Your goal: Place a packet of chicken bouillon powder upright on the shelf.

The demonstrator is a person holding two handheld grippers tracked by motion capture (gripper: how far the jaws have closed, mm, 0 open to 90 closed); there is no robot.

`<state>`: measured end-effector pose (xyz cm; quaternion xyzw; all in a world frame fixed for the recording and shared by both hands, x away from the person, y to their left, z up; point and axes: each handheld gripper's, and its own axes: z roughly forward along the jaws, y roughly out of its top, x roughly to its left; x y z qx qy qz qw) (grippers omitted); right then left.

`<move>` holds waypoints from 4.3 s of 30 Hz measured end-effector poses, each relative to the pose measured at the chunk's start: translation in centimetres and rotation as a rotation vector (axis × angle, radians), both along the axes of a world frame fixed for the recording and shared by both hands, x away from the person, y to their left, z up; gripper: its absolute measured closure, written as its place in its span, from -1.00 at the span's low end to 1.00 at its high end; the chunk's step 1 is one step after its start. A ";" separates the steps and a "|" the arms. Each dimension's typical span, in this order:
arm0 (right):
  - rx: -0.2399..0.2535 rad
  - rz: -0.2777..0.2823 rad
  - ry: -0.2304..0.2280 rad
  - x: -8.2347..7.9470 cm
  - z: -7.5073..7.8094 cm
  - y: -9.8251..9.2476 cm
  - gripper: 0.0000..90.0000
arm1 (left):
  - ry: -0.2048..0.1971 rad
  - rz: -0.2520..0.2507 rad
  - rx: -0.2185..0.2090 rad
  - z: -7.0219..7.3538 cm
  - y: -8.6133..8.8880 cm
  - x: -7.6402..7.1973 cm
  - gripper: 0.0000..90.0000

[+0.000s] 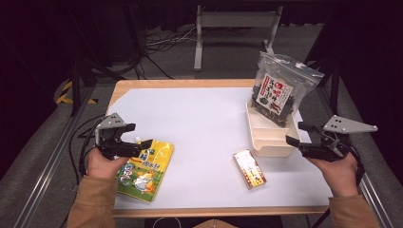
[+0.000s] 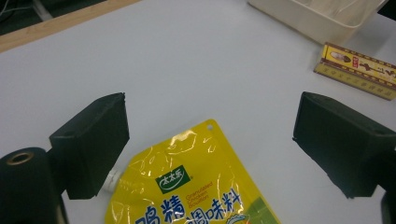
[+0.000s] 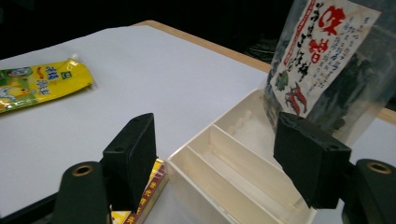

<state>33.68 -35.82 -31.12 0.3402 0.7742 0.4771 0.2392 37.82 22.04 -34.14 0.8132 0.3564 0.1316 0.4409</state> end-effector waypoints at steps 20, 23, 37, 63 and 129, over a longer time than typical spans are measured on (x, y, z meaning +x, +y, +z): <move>-0.003 0.088 -0.013 -0.5 0.5 1.9 -0.34 | 0.193 0.187 0.004 -3.6 3.7 1.7 -0.98; -0.005 0.094 -0.011 -0.4 0.4 2.0 -0.34 | 0.231 0.191 0.005 -4.1 4.0 1.8 -0.97; -0.009 0.094 0.007 -0.1 0.0 2.4 -0.34 | 0.329 0.217 0.032 -6.8 4.7 1.8 -0.84; -0.019 0.149 0.019 1.0 -0.1 4.3 -0.37 | 0.487 0.206 0.071 -9.2 5.4 1.1 -0.65; -0.039 0.176 0.039 0.7 -0.5 5.2 -0.24 | 0.331 0.052 0.100 -3.5 1.6 -1.4 0.90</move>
